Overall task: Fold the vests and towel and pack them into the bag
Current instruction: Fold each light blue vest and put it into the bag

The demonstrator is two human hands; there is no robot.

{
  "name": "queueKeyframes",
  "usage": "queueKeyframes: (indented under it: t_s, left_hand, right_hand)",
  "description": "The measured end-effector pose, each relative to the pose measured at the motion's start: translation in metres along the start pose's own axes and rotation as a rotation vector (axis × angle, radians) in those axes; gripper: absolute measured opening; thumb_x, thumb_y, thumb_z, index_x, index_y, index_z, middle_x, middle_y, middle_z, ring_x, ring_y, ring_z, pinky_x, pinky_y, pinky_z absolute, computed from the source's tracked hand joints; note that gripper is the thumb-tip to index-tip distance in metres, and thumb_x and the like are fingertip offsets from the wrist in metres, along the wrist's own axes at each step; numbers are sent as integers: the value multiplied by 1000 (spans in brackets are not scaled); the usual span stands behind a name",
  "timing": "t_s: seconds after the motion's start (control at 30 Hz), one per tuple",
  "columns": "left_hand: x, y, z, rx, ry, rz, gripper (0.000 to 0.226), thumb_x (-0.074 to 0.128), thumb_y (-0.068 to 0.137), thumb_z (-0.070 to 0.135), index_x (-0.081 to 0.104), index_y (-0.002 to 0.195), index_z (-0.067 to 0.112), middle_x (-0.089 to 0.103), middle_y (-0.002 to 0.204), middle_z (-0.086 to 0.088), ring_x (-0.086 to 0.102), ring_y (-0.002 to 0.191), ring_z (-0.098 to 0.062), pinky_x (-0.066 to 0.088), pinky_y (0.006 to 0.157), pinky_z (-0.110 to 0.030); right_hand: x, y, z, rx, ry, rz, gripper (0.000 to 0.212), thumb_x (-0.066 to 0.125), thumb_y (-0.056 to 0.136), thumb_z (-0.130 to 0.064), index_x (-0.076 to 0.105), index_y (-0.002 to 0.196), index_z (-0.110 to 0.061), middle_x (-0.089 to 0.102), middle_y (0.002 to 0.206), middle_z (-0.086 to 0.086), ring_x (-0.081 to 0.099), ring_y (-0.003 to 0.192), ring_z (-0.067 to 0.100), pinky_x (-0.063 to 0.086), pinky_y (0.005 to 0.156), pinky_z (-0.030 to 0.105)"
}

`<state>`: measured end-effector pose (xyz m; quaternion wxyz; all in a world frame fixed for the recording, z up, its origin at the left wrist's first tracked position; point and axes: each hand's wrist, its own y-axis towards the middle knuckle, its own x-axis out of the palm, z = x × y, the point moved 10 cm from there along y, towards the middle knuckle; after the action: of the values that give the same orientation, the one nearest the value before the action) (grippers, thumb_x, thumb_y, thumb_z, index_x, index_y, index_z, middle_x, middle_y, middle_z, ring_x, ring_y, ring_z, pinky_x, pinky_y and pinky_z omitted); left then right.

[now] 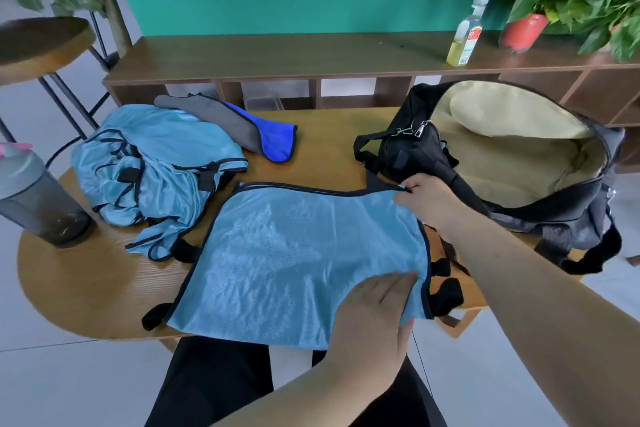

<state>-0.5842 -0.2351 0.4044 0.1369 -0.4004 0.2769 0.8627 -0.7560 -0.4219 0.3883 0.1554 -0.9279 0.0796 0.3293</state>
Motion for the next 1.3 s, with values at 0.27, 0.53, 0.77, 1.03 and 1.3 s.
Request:
queueKeyframes:
  t_s: [0.27, 0.53, 0.77, 1.03, 1.3]
  left_hand:
    - [-108, -35, -46, -599, -606, 404, 42, 47, 110, 22, 46, 131, 58, 63, 75, 21, 58, 68, -6, 44, 66, -14]
    - [-143, -96, -118, -913, -930, 795, 22, 53, 109, 33, 66, 109, 52, 61, 74, 16, 58, 73, -1, 45, 74, -14]
    - [-125, -162, -197, -1242, -1060, 949, 17, 60, 106, 32, 69, 118, 24, 67, 93, -7, 61, 81, -17, 47, 78, -37]
    - [-116, -177, -228, -1365, -1133, 876, 24, 59, 102, 10, 65, 117, 28, 73, 112, 4, 71, 104, -21, 57, 87, -36]
    - [-121, -162, -249, -1370, -955, 595, 18, 63, 101, 20, 69, 117, 27, 77, 106, 0, 76, 96, -23, 63, 89, -45]
  right_hand:
    - [15, -28, -81, -69, 265, -8, 16, 75, 88, -21, 73, 104, -22, 64, 83, 4, 59, 68, 19, 50, 58, 29]
    - [104, -18, -165, -122, 244, -48, 16, 73, 88, -14, 71, 104, -17, 71, 100, 10, 75, 82, 25, 63, 60, 33]
    - [208, -8, -200, -142, 143, -185, 18, 64, 97, -20, 64, 114, -18, 69, 108, 7, 77, 86, 30, 66, 79, 44]
    - [237, -29, -192, -661, -416, -148, 36, 47, 109, -25, 54, 144, -28, 59, 139, -6, 51, 131, 19, 48, 104, 38]
    - [223, -46, -102, -621, -629, -197, 66, 26, 105, -68, 24, 164, -40, 3, 174, -21, -6, 160, 8, 11, 131, 42]
